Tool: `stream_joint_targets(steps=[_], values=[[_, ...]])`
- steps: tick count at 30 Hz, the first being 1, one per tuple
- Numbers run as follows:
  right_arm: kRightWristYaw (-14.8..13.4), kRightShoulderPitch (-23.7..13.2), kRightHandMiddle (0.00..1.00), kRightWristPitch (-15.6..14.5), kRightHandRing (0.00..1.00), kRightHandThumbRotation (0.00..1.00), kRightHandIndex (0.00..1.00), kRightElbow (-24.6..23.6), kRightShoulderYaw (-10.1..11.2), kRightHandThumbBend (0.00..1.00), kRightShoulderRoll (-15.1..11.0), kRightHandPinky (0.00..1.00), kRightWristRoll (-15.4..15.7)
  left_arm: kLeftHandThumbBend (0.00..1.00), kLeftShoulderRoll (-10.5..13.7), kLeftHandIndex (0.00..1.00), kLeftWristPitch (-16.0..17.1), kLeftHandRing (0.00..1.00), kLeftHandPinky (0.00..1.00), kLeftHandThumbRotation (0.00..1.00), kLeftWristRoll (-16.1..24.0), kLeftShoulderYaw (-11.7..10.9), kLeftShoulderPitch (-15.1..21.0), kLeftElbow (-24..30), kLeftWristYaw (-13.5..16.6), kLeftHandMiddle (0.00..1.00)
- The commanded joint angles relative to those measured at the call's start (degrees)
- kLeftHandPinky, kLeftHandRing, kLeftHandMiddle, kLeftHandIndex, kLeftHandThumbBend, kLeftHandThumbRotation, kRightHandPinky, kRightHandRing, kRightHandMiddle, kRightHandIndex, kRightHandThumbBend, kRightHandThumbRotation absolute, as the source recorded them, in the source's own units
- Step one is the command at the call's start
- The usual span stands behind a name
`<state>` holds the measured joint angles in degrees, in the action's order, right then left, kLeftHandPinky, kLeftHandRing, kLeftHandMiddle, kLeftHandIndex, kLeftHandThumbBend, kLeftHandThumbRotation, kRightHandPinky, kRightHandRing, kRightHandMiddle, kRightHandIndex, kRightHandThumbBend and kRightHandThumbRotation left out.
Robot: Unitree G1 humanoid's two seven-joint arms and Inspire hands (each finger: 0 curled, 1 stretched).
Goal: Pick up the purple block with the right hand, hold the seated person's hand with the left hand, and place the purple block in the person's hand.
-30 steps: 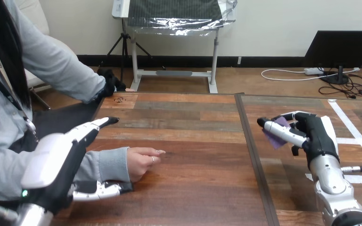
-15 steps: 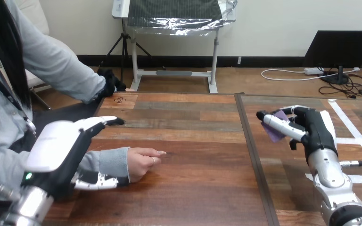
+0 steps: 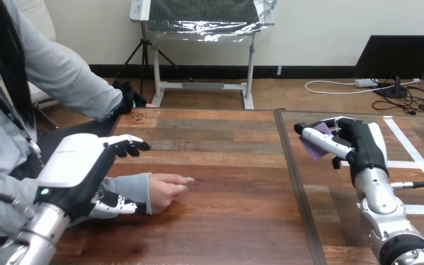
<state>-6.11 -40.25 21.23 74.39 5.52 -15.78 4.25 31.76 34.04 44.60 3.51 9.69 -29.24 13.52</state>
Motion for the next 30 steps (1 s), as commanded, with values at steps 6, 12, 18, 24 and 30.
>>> stream_joint_targets(steps=[6,12,18,24,30], values=[[-0.33,-5.13,0.13,0.47,0.07,0.14,0.16,-2.41,0.23,0.28,0.19,0.02,0.08,1.00,2.31,0.67,-0.17,0.61,0.58,0.14,1.39,4.25,8.43,-7.60,2.21,0.64],[0.43,-4.76,0.12,1.23,0.06,0.15,0.15,-2.66,0.48,0.27,0.28,0.02,-0.29,1.00,2.47,0.66,-0.01,0.61,0.57,0.13,1.88,6.62,11.16,-12.23,3.90,0.64],[1.00,-4.48,0.11,1.60,0.06,0.15,0.15,-2.93,0.99,0.27,0.49,0.01,-1.01,1.00,2.65,0.66,-0.13,0.61,0.57,0.12,2.25,8.99,13.68,-16.49,4.60,0.64],[0.91,-4.21,0.11,1.75,0.06,0.14,0.14,-3.28,0.95,0.27,0.42,0.01,-0.94,1.00,2.53,0.65,-0.13,0.60,0.56,0.12,2.19,10.73,15.97,-20.45,4.71,0.64],[1.33,-3.95,0.11,2.07,0.06,0.14,0.15,-3.63,1.13,0.27,0.41,0.01,-1.23,1.00,2.37,0.65,-0.32,0.60,0.55,0.12,2.16,12.31,17.82,-23.87,4.76,0.64]])
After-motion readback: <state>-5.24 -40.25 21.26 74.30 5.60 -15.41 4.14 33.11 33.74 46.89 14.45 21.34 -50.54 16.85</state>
